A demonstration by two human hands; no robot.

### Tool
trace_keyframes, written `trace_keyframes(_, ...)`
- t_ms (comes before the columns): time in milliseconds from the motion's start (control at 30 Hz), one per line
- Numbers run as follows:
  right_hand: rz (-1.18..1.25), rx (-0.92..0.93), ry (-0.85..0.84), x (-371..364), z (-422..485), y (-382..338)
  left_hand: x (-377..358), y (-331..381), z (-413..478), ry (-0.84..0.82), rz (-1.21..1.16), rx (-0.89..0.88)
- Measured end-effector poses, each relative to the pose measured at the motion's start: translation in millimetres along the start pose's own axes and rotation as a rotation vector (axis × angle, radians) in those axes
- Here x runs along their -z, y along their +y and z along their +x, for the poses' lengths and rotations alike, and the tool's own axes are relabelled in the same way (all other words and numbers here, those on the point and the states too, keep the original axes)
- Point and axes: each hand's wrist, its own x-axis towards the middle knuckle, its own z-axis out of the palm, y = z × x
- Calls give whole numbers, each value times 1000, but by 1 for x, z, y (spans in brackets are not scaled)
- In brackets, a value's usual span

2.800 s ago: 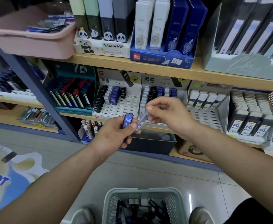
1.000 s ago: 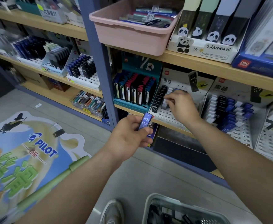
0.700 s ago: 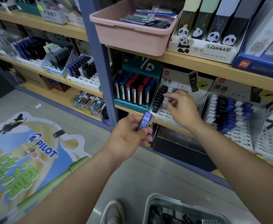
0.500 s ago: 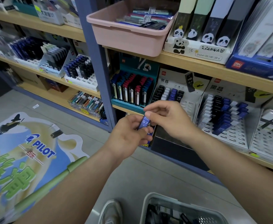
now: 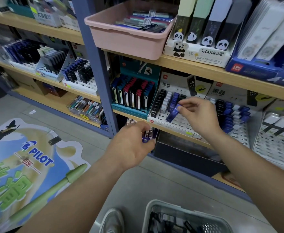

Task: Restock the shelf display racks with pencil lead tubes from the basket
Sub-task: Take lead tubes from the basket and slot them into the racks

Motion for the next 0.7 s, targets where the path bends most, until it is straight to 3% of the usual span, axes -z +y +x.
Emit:
trace_keyframes(200,-193,58,48,-17,29,15,1,3,-2,-61,230,-25)
trace_keyframes(700,-387,235,-31,-33,31,42,-1,-5,1,-80,57,-30)
